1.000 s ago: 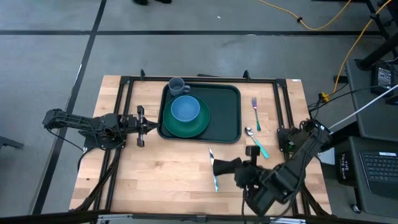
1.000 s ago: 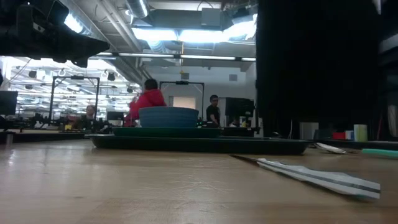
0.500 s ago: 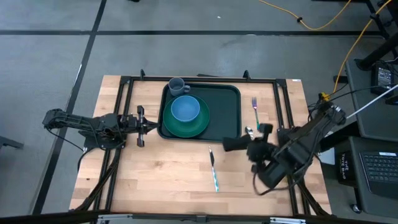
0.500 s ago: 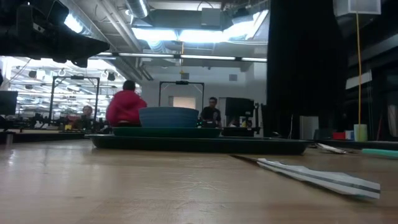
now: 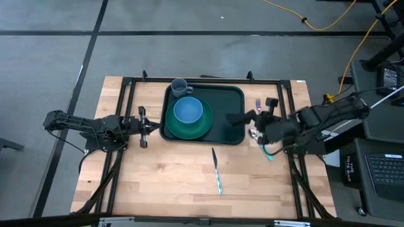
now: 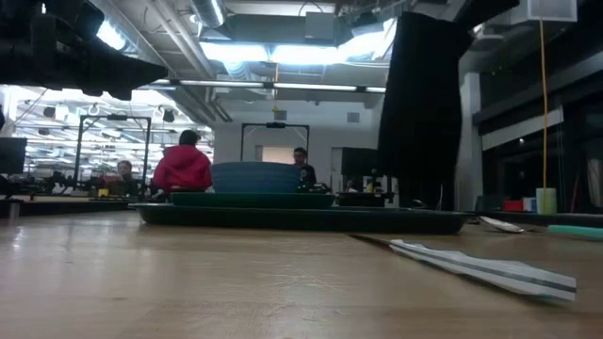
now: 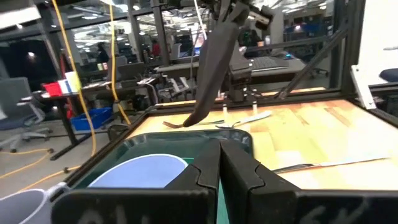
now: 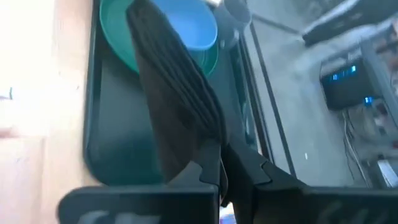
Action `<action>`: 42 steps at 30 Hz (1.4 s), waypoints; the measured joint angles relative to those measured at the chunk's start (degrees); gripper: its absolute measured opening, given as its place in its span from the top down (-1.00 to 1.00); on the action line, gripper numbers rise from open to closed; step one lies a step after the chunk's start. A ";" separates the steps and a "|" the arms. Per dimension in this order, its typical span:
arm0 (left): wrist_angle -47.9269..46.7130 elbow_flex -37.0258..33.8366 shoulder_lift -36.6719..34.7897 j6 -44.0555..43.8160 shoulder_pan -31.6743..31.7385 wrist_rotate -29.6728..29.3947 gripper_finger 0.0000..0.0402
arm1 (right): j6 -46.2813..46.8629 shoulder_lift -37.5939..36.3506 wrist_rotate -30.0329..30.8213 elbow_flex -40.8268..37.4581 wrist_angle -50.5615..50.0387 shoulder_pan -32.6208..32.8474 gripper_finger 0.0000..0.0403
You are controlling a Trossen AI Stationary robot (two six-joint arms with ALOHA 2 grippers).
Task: Set up tray
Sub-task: Put the black napkin on the green serving tray to the right of the green plate
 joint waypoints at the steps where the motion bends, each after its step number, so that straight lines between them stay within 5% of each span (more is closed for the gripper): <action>1: 0.00 0.00 0.00 0.17 0.00 -0.60 0.98 | -2.69 -1.59 -0.79 -1.26 2.85 -1.47 0.94; 6: 0.00 0.00 0.00 -1.04 -0.01 -2.33 0.98 | -15.98 -6.86 -7.19 -5.66 12.62 -7.03 0.94; 9: 0.00 0.02 0.00 -3.49 0.00 -2.31 0.98 | -16.32 -7.39 -10.59 -6.60 13.28 -8.91 0.94; 15: 0.00 0.01 0.00 -4.82 -0.01 -2.31 0.98 | -19.65 -5.73 -8.49 -6.65 14.15 -9.28 0.94; 28: 0.00 0.00 0.00 -3.92 0.00 -2.31 0.98 | -31.51 1.47 -7.26 -6.63 19.82 -20.78 0.94; 35: 0.00 0.01 0.00 -3.87 0.00 -2.34 0.98 | -44.77 7.30 -13.44 -6.62 27.95 -32.24 0.94; 42: 0.00 0.00 -0.02 -4.38 0.00 -2.34 0.98 | -44.95 14.76 -22.51 -6.61 27.85 -39.01 0.94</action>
